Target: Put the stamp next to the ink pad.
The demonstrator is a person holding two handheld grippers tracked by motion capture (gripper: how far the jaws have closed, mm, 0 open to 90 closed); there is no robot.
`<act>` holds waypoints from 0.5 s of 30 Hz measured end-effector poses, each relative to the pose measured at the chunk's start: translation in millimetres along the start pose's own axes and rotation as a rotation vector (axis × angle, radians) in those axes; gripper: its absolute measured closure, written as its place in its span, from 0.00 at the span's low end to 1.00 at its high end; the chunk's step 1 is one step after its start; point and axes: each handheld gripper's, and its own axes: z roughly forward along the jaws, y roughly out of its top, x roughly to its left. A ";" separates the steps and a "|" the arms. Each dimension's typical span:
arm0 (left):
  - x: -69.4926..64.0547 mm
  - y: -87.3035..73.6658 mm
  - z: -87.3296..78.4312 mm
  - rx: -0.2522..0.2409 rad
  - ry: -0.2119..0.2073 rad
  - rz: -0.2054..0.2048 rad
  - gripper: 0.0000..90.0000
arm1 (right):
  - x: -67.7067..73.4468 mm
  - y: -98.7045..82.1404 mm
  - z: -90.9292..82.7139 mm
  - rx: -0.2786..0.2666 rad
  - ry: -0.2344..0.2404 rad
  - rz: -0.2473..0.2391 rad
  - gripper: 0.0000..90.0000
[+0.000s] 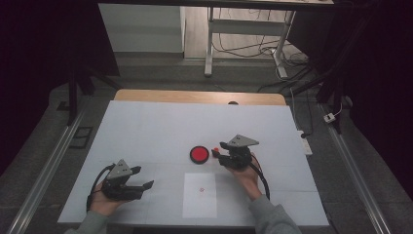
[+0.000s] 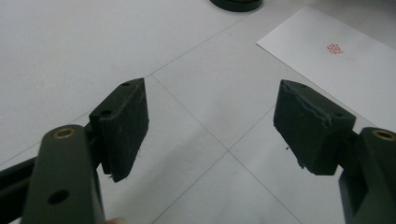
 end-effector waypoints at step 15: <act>0.9 -1.9 0.9 0.008 -0.007 -0.006 0.30 | -5.4 -30.2 -63.7 -0.001 0.017 -0.008 0.56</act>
